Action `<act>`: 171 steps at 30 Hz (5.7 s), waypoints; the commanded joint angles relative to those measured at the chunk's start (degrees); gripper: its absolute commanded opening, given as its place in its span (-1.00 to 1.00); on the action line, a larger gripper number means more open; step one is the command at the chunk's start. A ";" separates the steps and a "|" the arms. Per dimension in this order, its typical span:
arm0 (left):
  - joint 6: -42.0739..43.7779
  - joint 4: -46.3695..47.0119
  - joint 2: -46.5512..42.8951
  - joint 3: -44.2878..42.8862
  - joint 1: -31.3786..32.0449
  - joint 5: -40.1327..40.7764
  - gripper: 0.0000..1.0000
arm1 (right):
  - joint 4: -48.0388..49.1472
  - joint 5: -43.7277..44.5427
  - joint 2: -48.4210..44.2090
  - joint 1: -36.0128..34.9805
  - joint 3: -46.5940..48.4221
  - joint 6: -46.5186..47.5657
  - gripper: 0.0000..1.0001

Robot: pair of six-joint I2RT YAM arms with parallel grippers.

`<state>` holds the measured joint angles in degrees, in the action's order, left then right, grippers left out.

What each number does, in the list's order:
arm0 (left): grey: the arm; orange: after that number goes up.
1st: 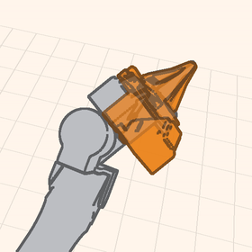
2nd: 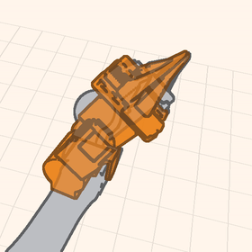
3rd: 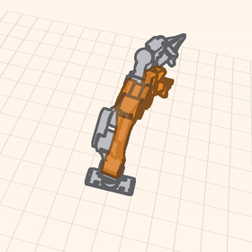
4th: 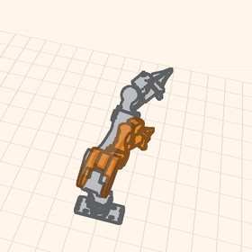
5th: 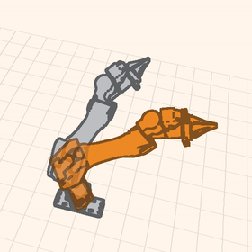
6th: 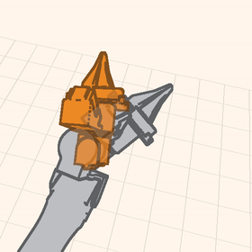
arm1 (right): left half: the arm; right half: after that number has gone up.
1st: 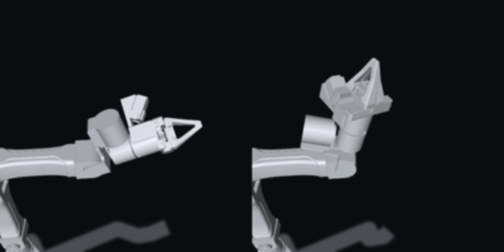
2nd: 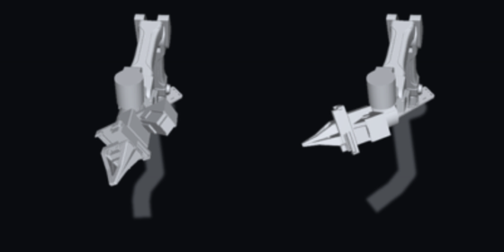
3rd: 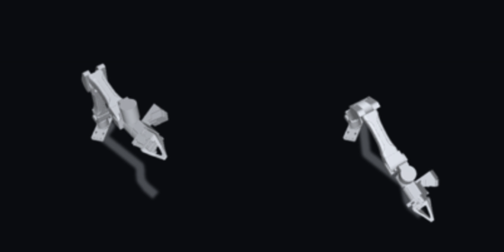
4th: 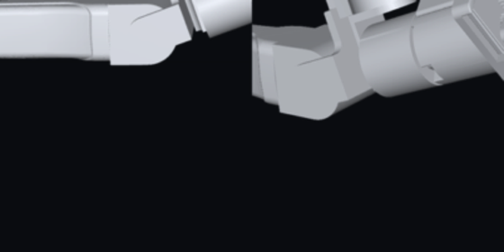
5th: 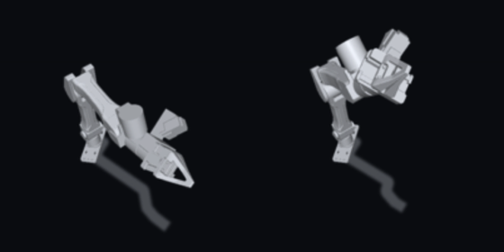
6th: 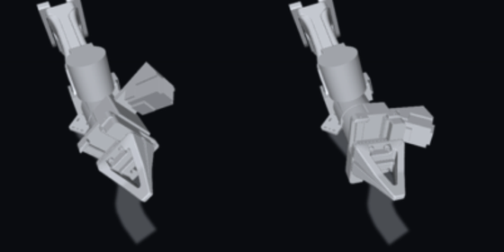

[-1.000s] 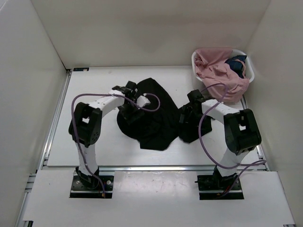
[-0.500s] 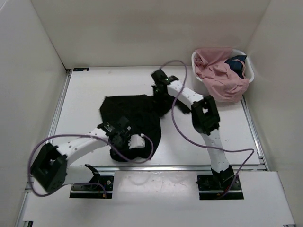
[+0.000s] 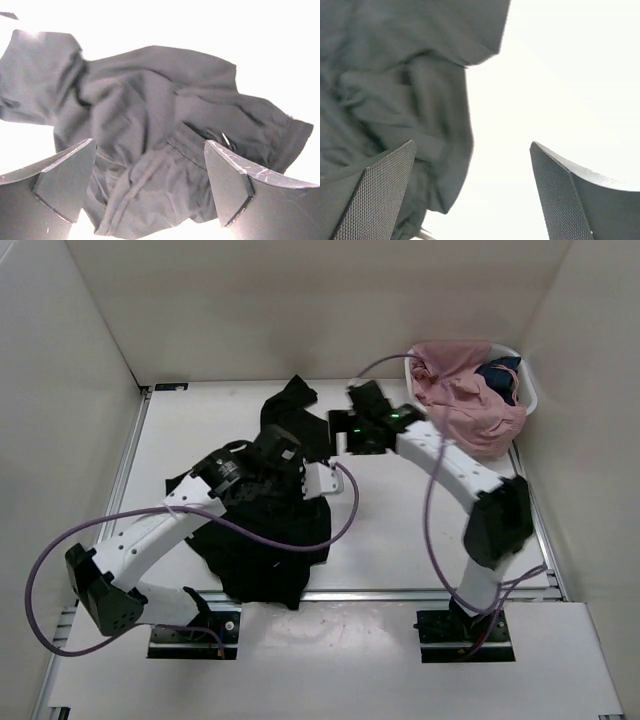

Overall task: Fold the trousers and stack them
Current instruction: Flatten the trousers out

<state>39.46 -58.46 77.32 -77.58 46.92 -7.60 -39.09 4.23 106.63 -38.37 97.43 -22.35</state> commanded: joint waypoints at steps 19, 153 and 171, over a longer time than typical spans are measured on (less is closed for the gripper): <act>-14.41 20.49 34.47 -8.55 -37.42 10.58 0.94 | 19.03 -13.26 -2.58 -8.30 -32.65 -18.43 0.76; -19.43 7.13 50.23 -25.19 -30.91 -15.34 -0.42 | -5.65 27.49 -47.22 14.02 -61.31 -37.59 -1.00; -10.55 2.12 -4.09 24.47 -54.20 -0.23 0.08 | 3.23 20.91 -44.14 17.01 -60.34 -32.14 -1.00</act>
<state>25.69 -51.48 72.88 -62.04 -5.82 -10.92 -39.22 26.98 62.04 -21.50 37.78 -55.02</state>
